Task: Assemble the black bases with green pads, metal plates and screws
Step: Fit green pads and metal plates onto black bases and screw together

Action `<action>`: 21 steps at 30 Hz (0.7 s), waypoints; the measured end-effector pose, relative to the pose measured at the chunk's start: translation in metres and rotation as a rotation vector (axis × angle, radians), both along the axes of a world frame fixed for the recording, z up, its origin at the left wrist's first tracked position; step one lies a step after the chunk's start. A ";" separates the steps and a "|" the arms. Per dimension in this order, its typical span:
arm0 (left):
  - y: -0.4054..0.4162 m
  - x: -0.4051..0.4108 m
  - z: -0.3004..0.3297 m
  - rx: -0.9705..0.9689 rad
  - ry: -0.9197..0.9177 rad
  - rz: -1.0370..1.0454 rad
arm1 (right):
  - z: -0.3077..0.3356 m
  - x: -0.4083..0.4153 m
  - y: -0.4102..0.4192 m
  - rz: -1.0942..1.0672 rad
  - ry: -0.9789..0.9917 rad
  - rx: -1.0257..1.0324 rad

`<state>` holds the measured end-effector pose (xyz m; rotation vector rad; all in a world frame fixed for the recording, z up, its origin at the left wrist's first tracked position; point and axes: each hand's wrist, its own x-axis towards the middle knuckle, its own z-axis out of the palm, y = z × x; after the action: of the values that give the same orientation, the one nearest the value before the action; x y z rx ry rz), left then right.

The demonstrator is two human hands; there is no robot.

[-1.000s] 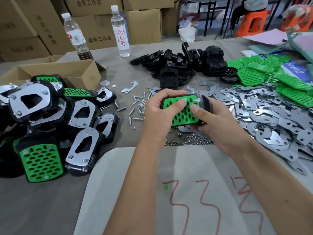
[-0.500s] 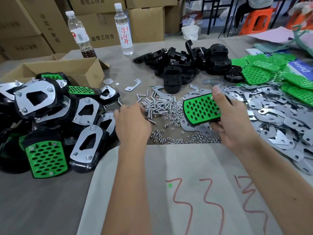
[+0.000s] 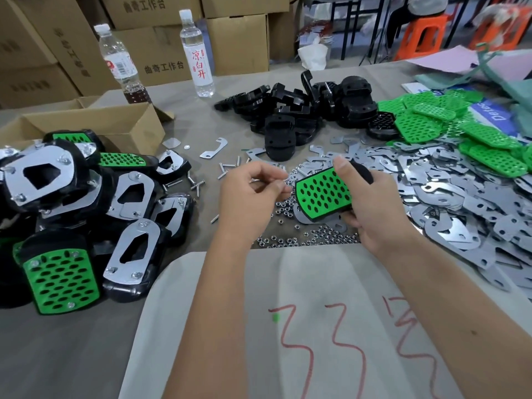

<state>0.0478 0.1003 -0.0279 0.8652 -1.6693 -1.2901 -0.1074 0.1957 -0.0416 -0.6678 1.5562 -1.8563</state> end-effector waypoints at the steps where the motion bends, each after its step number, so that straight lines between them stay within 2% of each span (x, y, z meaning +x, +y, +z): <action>1: 0.003 -0.003 0.000 -0.013 0.022 -0.026 | 0.000 0.000 -0.001 -0.026 0.032 0.002; 5: 0.007 -0.006 0.001 -0.025 0.110 -0.072 | -0.002 0.002 -0.004 -0.116 0.142 0.028; 10: 0.010 0.000 0.003 0.074 0.039 -0.202 | -0.007 0.000 -0.004 -0.135 0.147 -0.027; 14: 0.009 -0.002 0.002 0.086 -0.018 -0.136 | -0.008 0.001 -0.003 -0.151 0.233 -0.049; 21: 0.006 -0.004 -0.004 -0.014 -0.046 -0.037 | -0.008 0.002 -0.002 -0.184 0.332 -0.060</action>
<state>0.0442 0.1063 -0.0320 0.8657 -1.7361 -1.2913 -0.1053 0.1938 -0.0497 -0.9260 1.8292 -2.0102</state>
